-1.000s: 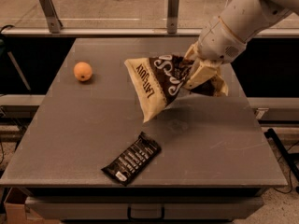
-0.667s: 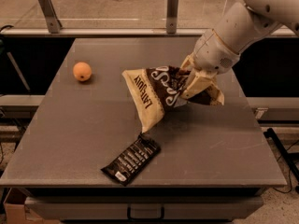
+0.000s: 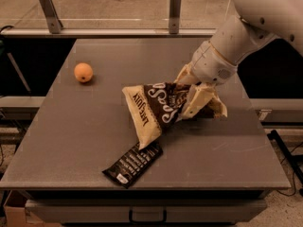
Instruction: Move brown chip bag near rxbar chocolate
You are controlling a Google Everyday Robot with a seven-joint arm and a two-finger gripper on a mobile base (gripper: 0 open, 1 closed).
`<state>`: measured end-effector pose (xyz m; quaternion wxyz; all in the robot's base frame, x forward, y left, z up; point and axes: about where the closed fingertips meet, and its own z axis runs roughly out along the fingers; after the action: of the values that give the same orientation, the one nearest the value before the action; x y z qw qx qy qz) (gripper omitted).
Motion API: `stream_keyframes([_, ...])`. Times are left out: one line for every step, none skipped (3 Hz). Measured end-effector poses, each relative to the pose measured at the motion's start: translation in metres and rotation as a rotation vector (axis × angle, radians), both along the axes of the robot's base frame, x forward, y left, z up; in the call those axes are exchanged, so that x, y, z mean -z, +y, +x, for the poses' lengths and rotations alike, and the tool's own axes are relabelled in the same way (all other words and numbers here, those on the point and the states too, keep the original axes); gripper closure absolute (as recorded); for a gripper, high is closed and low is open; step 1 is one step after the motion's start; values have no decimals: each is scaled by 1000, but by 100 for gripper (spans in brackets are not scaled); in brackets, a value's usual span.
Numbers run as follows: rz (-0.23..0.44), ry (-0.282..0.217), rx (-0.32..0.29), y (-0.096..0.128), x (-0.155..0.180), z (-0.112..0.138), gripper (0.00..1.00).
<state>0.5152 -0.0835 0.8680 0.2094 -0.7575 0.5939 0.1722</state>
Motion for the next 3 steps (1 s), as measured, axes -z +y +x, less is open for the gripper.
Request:
stream_keyframes([-9,9,-2,0,5,-1,0])
stream_keyframes([-11,-10,47,-17,-10,14,0])
stream_keyframes([25,-31,153,-62,-42,36,0])
